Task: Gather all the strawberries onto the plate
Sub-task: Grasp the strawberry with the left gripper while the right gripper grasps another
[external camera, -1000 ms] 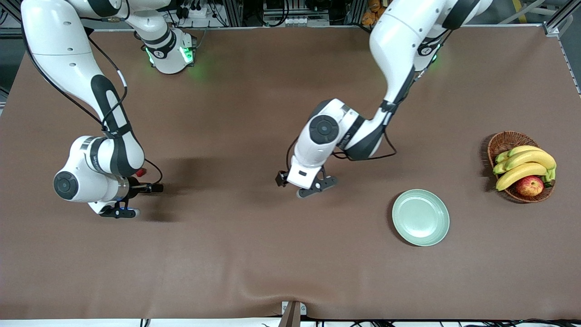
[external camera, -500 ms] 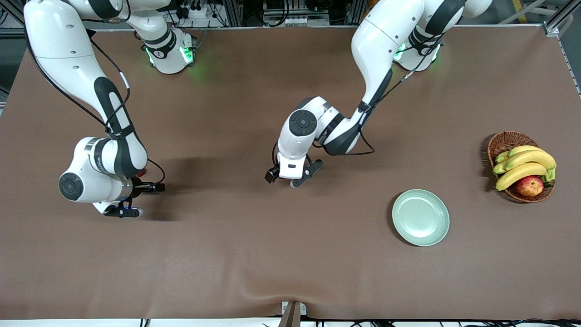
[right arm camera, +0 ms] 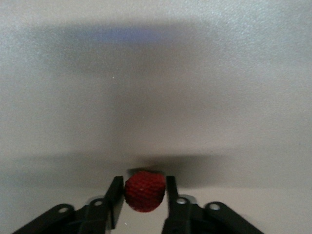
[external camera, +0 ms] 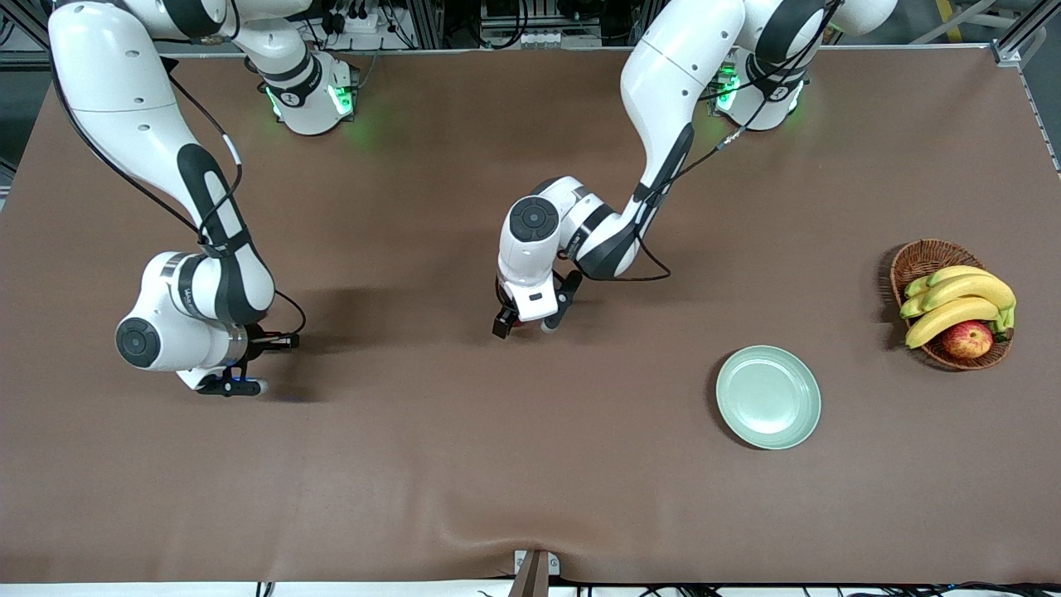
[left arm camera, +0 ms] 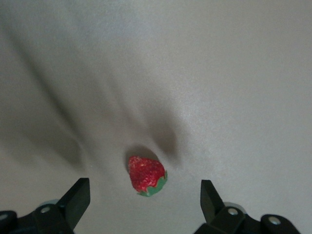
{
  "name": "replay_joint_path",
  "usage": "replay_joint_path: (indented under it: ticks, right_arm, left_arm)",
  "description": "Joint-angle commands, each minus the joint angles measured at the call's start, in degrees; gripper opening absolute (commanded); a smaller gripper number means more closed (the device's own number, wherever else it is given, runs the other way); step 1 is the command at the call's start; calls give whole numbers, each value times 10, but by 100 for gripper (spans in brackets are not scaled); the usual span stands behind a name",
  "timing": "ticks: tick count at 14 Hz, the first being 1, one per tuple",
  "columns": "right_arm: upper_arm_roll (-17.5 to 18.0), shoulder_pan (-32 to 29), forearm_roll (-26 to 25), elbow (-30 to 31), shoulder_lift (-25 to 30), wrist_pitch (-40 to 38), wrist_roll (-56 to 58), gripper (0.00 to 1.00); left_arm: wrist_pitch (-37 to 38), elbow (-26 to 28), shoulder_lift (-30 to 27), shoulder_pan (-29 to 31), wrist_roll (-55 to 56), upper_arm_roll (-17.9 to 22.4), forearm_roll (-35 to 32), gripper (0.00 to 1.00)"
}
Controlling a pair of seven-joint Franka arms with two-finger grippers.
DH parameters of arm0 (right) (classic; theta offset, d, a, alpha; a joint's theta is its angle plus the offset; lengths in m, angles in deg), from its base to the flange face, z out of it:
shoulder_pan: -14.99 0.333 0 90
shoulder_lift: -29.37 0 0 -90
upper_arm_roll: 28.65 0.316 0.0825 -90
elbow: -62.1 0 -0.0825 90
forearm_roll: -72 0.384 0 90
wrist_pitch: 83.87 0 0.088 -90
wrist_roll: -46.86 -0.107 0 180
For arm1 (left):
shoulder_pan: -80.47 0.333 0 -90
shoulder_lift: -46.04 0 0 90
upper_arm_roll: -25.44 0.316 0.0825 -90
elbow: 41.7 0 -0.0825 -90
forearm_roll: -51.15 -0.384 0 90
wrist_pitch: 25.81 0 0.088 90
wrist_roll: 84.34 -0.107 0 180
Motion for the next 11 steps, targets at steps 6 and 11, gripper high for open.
replay_joint_path:
  ticks: [6,11]
  right_arm:
    - [1,8,-9,-20,20,-24,-4,2]
    - [2,57,-2,-35,42,-20,-27,6]
  left_arm:
    - [-45,-15,29,-7,30,9,-4,100]
    - [-44,-14,28,-7,42,9,-5,46]
